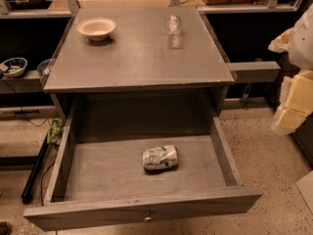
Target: Pick 7up can from top drawer and place on counter
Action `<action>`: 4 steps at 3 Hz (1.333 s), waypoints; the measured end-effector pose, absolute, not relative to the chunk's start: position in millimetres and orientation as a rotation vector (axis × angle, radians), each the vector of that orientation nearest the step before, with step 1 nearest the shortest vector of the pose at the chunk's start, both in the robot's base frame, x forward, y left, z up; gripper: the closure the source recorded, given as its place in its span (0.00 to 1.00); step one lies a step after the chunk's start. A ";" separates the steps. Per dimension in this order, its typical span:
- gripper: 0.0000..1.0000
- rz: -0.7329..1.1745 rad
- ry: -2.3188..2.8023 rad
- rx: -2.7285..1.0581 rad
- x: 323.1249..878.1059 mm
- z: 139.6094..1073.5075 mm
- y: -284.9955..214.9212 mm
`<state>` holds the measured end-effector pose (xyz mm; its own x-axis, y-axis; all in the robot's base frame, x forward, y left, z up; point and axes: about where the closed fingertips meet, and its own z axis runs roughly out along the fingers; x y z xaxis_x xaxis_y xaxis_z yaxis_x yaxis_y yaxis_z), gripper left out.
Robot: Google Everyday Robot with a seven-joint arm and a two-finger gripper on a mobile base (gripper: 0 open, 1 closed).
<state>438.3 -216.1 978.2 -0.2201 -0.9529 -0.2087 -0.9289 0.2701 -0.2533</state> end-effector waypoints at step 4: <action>0.00 0.141 2.036 -1.765 478.4 968.1 -199.0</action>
Offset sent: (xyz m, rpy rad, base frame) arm 0.0193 -0.0013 0.0087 0.2104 0.0034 0.1011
